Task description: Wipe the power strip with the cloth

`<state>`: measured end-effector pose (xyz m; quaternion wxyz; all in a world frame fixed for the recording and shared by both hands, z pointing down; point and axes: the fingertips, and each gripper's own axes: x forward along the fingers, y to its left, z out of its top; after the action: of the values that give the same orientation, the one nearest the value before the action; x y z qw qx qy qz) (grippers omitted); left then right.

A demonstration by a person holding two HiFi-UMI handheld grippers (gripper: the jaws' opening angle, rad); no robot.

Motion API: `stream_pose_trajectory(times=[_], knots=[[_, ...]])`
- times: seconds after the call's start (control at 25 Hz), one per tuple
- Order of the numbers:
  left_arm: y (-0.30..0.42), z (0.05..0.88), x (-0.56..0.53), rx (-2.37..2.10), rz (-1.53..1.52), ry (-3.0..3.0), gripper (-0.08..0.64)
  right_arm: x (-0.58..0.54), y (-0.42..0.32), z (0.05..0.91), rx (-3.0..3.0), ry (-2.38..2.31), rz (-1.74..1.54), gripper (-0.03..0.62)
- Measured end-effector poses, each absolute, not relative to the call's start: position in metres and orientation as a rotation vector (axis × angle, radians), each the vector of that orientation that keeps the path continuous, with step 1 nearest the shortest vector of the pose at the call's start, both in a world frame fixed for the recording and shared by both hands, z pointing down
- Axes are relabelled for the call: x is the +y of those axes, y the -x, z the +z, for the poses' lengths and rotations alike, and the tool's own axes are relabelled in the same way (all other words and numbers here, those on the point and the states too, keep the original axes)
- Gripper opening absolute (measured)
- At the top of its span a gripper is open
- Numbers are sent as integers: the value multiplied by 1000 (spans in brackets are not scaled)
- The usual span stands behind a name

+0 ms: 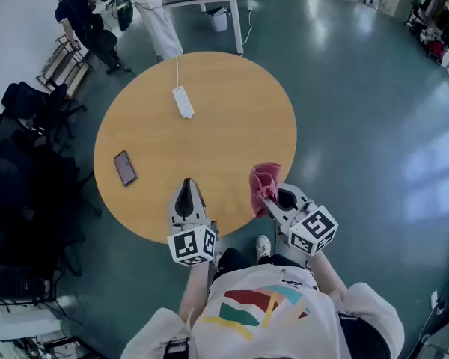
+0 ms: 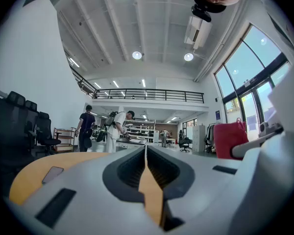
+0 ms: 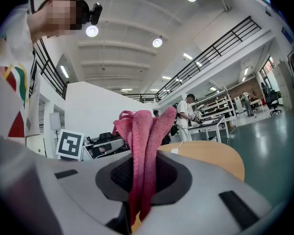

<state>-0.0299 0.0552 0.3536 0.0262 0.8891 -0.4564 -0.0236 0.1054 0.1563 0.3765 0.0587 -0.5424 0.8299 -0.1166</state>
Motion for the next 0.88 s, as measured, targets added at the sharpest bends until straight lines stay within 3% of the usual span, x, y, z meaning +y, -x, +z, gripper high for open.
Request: stream_pose_trajectory(times=[0.16,0.36,0.68,0.88], knots=[[-2,351,45,-1404,-63,-2778,31,143,-138,380,2505,1645,-346,40],[-11,356,4,-1442,-67,-2751,138,113,-146,391,2516,1599,-384,40],[-37,372,-91,-1457,-80,-2668,156,34,-167,379,2584,1583,-371,40],[-49,408,-171,-1486,33,-2658,231,-43,-172,383,2682,1554,-395,40]])
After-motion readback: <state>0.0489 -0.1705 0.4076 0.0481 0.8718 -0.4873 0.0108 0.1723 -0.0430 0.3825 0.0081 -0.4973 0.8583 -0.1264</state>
